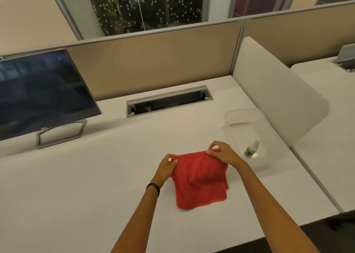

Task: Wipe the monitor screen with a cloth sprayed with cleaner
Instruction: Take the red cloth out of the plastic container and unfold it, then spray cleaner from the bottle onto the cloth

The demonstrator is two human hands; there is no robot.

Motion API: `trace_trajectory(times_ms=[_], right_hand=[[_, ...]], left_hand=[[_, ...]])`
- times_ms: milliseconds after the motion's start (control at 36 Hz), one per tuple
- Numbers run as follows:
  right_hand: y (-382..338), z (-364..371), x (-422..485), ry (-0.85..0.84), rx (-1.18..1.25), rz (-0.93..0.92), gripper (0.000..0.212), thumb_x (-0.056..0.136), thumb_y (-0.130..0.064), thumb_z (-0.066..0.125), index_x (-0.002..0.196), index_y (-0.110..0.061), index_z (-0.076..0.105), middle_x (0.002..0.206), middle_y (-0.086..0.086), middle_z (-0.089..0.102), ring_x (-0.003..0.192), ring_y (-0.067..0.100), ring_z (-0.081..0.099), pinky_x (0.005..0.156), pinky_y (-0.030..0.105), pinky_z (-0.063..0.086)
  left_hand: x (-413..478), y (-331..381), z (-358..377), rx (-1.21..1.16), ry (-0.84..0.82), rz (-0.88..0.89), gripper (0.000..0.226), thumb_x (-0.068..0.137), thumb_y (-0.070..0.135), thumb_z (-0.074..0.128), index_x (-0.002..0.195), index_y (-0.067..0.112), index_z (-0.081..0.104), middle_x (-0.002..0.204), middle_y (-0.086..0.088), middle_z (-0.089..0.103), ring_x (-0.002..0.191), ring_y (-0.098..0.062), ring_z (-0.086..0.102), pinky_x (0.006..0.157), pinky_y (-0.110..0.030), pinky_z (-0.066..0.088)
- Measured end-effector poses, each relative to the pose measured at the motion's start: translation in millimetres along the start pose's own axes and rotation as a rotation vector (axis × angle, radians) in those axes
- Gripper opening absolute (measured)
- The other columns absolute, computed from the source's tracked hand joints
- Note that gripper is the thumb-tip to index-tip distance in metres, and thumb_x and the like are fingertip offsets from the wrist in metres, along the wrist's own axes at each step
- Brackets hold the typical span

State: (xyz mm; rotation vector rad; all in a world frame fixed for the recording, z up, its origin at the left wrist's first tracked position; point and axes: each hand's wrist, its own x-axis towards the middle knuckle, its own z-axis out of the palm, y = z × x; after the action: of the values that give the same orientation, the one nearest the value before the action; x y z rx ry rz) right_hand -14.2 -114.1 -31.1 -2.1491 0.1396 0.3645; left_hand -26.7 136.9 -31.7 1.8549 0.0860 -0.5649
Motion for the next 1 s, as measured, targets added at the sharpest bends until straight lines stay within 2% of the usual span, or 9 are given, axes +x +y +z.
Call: trace_trajectory(times_ms=[139, 250, 361, 528, 639, 694, 778, 917, 1000], right_hand=[[-5, -1, 10, 0.043, 0.044, -0.015, 0.009, 0.085, -0.029, 0.065, 0.085, -0.027, 0.055, 0.076, 0.001, 0.071, 0.067, 0.003, 0.057, 0.061, 0.019, 0.040], [-9, -2, 22, 0.049, 0.042, -0.027, 0.006, 0.085, -0.025, 0.064, 0.089, -0.023, 0.060, 0.074, -0.007, 0.068, 0.068, 0.003, 0.057, 0.061, 0.016, 0.041], [-12, -2, 29, 0.065, 0.055, -0.039, 0.002, 0.085, -0.019, 0.064, 0.086, -0.021, 0.064, 0.076, -0.010, 0.065, 0.072, 0.003, 0.059, 0.057, 0.003, 0.041], [-12, 0, 36, 0.078, 0.034, -0.068, 0.010, 0.091, -0.019, 0.057, 0.093, -0.015, 0.066, 0.094, -0.003, 0.068, 0.088, 0.009, 0.061, 0.074, 0.010, 0.042], [-11, -3, 34, 0.116, 0.018, -0.133, 0.012, 0.093, -0.019, 0.053, 0.097, -0.018, 0.065, 0.102, -0.007, 0.066, 0.100, 0.010, 0.059, 0.092, 0.026, 0.043], [-12, -8, 29, 0.175, 0.015, -0.195, 0.012, 0.094, -0.018, 0.053, 0.099, -0.020, 0.064, 0.110, -0.005, 0.064, 0.107, 0.010, 0.057, 0.097, 0.028, 0.042], [-14, -18, 18, 0.314, -0.014, -0.309, 0.015, 0.094, -0.013, 0.051, 0.101, -0.016, 0.064, 0.118, -0.001, 0.062, 0.112, 0.012, 0.056, 0.100, 0.033, 0.043], [-15, -40, -7, 0.613, -0.013, -0.392, 0.019, 0.091, -0.001, 0.051, 0.104, -0.004, 0.064, 0.118, 0.008, 0.063, 0.112, 0.020, 0.056, 0.099, 0.037, 0.046], [-9, -54, -22, 0.751, -0.030, -0.379, 0.022, 0.090, 0.003, 0.049, 0.105, -0.004, 0.063, 0.118, 0.008, 0.062, 0.114, 0.020, 0.055, 0.100, 0.031, 0.043]], left_hand=[[9, 0, -2, 0.000, 0.065, 0.020, 0.020, 0.096, 0.021, 0.045, 0.113, 0.012, 0.053, 0.115, -0.013, 0.061, 0.098, -0.023, 0.058, 0.082, -0.036, 0.050], [18, 1, -6, 0.030, 0.071, 0.014, 0.020, 0.095, 0.016, 0.047, 0.112, 0.010, 0.055, 0.116, -0.012, 0.060, 0.105, -0.028, 0.057, 0.088, -0.040, 0.050], [28, -1, -10, 0.060, 0.095, 0.018, 0.019, 0.092, 0.010, 0.049, 0.110, 0.007, 0.057, 0.116, -0.011, 0.059, 0.106, -0.027, 0.056, 0.085, -0.039, 0.051], [44, -6, -14, 0.165, 0.142, 0.004, 0.016, 0.090, 0.009, 0.051, 0.104, 0.011, 0.058, 0.112, -0.009, 0.060, 0.099, -0.025, 0.058, 0.083, -0.040, 0.053], [52, -9, -5, 0.330, 0.208, 0.059, 0.026, 0.089, 0.011, 0.053, 0.115, 0.013, 0.055, 0.125, -0.009, 0.054, 0.120, -0.025, 0.047, 0.100, -0.032, 0.038], [54, -7, 2, 0.401, 0.224, 0.086, 0.034, 0.089, 0.013, 0.055, 0.122, 0.014, 0.051, 0.137, -0.011, 0.043, 0.132, -0.026, 0.033, 0.104, -0.027, 0.029], [54, -3, 16, 0.422, 0.194, 0.097, 0.042, 0.090, 0.018, 0.054, 0.131, 0.018, 0.043, 0.152, -0.011, 0.022, 0.143, -0.026, 0.010, 0.114, -0.038, 0.018], [51, -1, 40, 0.601, -0.024, 0.230, 0.054, 0.091, 0.026, 0.053, 0.140, 0.018, 0.033, 0.156, -0.007, 0.011, 0.145, -0.023, 0.000, 0.117, -0.037, 0.007], [50, -4, 52, 0.731, -0.152, 0.276, 0.061, 0.091, 0.031, 0.052, 0.145, 0.019, 0.024, 0.157, -0.007, 0.004, 0.145, -0.023, -0.005, 0.117, -0.036, 0.003]])
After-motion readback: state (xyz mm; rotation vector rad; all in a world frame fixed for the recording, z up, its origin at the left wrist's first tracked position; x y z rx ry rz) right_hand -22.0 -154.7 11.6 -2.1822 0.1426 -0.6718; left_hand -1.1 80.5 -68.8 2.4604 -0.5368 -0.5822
